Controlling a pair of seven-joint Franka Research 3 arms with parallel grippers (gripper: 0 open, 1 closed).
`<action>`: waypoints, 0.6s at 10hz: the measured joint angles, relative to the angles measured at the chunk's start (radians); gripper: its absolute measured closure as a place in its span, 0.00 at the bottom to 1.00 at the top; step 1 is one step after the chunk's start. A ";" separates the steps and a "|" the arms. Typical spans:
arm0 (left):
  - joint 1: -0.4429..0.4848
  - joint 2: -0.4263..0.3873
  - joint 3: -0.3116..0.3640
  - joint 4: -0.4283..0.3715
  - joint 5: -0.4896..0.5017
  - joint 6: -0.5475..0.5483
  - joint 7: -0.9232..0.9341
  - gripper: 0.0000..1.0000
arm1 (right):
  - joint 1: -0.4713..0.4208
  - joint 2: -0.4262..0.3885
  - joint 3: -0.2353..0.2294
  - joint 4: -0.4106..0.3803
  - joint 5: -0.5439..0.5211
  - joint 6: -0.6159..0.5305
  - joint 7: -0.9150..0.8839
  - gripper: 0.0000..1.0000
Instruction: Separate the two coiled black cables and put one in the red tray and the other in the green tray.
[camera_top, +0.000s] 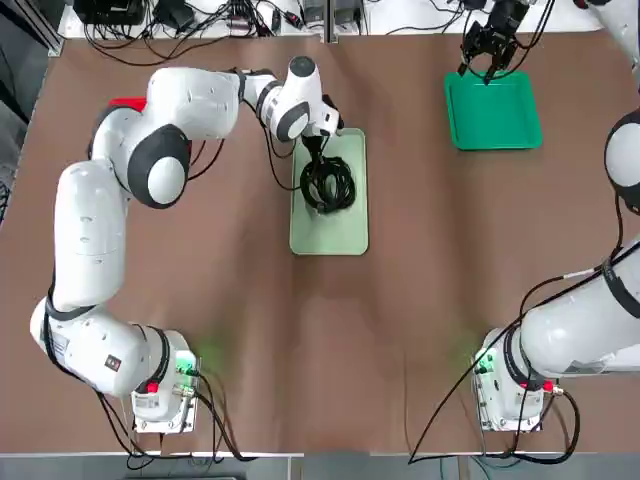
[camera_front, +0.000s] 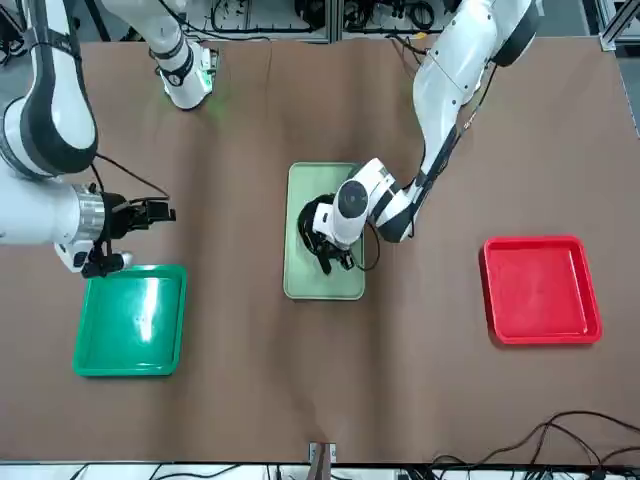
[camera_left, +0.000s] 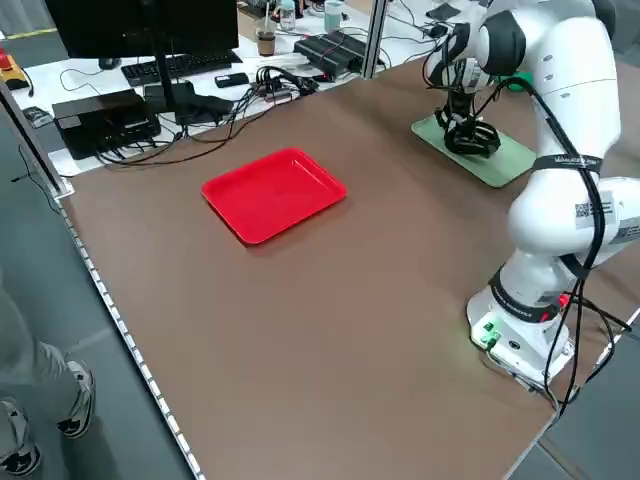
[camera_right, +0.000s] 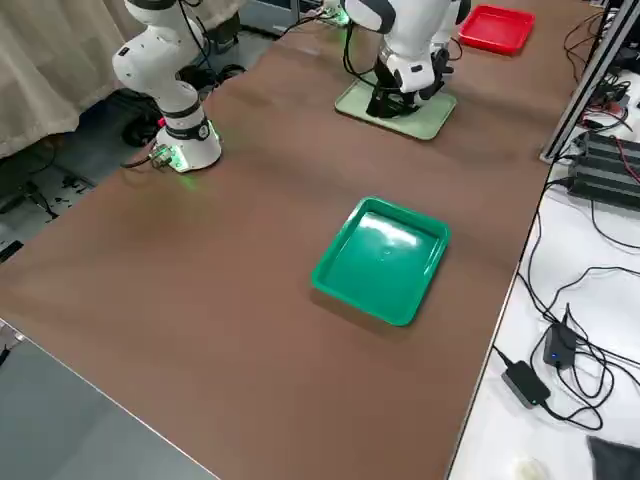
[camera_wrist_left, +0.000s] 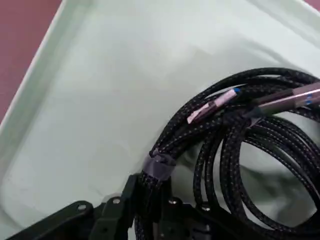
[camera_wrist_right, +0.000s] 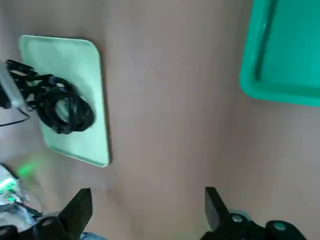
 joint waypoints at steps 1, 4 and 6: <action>0.000 0.000 0.000 0.000 0.000 0.000 0.000 0.78 | -0.001 0.005 -0.001 -0.005 0.043 0.000 0.000 0.00; 0.004 -0.027 0.001 0.011 0.000 0.002 0.000 0.78 | 0.005 0.021 0.000 -0.013 0.159 -0.002 0.000 0.00; 0.008 -0.096 0.001 0.020 0.001 -0.030 0.000 0.78 | 0.006 0.034 0.000 -0.018 0.227 -0.002 0.000 0.00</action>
